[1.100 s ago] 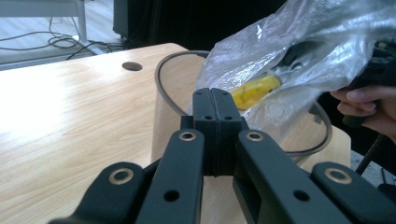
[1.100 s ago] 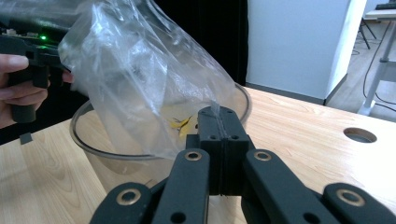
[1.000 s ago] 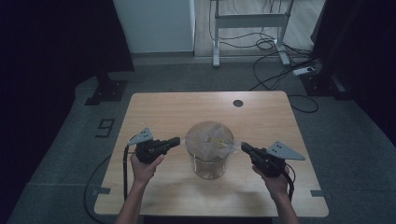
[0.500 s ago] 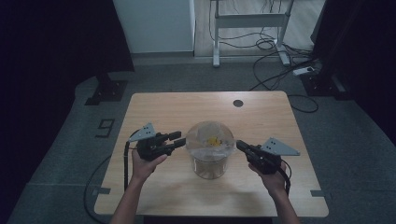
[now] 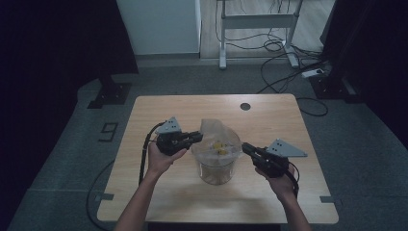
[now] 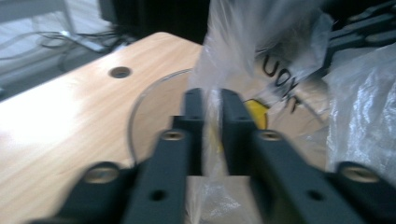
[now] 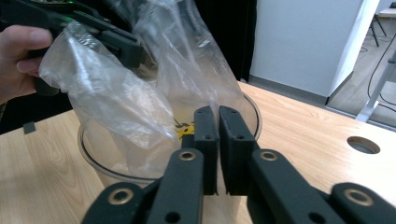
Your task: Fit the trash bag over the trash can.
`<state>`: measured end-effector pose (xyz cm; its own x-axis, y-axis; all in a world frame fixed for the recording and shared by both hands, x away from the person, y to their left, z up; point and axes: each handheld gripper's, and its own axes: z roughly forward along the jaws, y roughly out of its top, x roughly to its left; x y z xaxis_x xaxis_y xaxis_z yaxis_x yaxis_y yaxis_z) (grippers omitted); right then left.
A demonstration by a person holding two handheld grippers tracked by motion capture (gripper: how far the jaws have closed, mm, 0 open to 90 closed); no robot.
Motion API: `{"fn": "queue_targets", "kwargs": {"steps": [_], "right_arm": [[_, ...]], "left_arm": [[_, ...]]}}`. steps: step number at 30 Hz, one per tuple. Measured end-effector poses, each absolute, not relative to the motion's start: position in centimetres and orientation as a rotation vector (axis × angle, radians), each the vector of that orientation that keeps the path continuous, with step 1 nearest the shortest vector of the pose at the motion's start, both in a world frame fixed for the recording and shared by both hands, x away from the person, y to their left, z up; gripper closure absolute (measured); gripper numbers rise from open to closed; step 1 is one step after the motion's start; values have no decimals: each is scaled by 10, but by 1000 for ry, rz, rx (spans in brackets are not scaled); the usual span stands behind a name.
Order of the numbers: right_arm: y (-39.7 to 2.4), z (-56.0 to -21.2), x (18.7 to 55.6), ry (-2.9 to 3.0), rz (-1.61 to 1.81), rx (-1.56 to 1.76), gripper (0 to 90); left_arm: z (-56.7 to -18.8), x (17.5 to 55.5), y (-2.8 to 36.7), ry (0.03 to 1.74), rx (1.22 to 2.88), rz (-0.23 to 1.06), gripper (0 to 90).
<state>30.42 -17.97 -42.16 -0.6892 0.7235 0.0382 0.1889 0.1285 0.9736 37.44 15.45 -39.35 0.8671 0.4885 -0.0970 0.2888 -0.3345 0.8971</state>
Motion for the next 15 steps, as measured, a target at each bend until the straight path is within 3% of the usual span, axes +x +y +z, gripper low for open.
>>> {"fn": "queue_targets", "kwargs": {"steps": [1, 5, 15], "right_arm": [[-180, -422, 303, 1962, 1585, 879, 812], [-179, -415, 295, 1932, 1559, 875, 603], [-160, -375, 293, 1962, 1553, 773, 585]], "left_arm": [[-395, 375, 154, 575, 1944, 233, 889], [-396, 375, 154, 588, 1941, 239, 900], [-391, 370, 150, 610, 1939, 229, 900]]}}
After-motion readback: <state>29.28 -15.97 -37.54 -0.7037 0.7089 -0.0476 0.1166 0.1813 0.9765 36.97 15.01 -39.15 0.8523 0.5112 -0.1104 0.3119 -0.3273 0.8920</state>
